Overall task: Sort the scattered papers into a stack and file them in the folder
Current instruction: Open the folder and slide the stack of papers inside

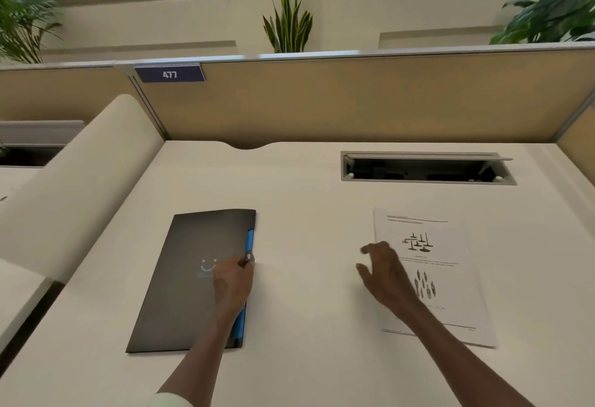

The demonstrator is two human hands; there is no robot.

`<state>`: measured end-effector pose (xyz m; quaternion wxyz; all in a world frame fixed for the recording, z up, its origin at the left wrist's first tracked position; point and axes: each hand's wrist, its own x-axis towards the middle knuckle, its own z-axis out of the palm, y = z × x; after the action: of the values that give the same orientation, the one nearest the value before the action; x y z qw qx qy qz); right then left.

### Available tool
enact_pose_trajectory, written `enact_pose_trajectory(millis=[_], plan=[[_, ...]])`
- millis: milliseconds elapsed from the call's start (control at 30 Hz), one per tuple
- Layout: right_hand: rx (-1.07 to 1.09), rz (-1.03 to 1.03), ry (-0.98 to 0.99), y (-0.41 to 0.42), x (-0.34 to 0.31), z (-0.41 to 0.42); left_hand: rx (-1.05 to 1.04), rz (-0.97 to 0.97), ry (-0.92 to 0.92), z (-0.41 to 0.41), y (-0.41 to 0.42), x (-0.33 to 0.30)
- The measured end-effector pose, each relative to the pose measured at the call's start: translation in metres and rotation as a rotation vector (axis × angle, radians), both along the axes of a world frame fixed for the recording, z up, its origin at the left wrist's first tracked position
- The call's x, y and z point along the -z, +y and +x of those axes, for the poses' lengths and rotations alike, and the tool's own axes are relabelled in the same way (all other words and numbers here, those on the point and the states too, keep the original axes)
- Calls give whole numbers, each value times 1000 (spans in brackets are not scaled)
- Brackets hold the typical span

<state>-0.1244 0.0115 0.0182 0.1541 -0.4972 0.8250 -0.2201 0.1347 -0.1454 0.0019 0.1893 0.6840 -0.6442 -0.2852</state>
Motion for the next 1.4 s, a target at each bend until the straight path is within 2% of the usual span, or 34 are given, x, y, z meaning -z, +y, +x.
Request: enact_pose_trajectory(millis=[100, 200, 433, 533, 667, 767, 867, 933, 1100, 1200, 1300, 1400], plan=[[-199, 45, -10, -8, 5, 21, -4, -2, 42, -3, 1, -7], [-277, 65, -94, -22, 2, 42, -10, -2, 119, -6, 4, -18], [-176, 168, -407, -74, -29, 98, 30, -150, 316, -24, 16, -67], [-134, 107, -455, -89, -46, 110, 58, -163, 385, -31, 24, -89], [-85, -129, -622, -94, -68, 117, 108, -208, 505, -39, 33, -114], [-46, -208, -675, -95, -80, 118, 191, -146, 595, -36, 37, -123], [-44, -216, -781, -94, -92, 115, 230, -64, 580, -28, 39, -124], [-24, -205, -836, -92, -96, 113, 222, -98, 531, -22, 38, -123], [24, -167, -844, -85, -92, 107, 196, -251, 446, -12, 32, -119], [48, -138, -778, -82, -87, 100, 157, -297, 441, -10, 27, -119], [80, -125, -743, -80, -81, 92, 75, -281, 446, -10, 23, -119], [154, -119, -756, -76, -77, 86, 24, -228, 372, -10, 20, -121]])
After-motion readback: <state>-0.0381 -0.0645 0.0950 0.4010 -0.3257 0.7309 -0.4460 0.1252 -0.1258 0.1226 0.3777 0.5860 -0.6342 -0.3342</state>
